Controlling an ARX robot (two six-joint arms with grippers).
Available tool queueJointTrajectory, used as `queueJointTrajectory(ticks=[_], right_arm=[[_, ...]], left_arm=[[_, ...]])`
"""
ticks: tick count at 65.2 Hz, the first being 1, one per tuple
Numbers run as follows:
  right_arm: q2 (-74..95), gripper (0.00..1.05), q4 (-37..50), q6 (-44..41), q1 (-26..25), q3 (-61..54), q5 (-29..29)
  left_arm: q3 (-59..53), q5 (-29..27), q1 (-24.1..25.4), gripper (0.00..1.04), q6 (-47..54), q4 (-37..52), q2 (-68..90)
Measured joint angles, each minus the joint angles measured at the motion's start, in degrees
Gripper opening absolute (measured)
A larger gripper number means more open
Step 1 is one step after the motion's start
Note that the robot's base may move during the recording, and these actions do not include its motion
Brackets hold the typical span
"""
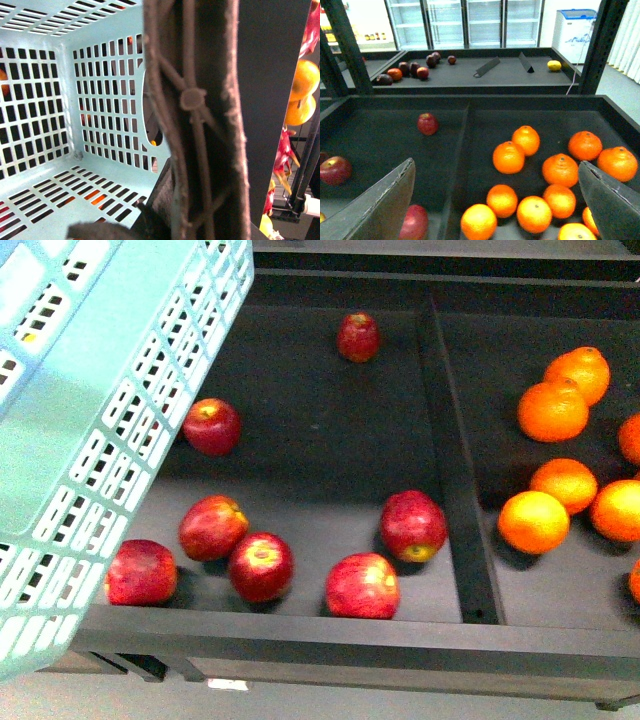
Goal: Pick lemon and mango into basket
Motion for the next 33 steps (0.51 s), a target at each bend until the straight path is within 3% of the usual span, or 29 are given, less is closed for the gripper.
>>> queueJointTrajectory(ticks=[33], right_arm=[[0.00,0.96,0.00,0.00,-0.02,0.00,-0.11]], left_arm=[[0.00,-0.02,0.02,0.05,0.02,0.00,0.02]])
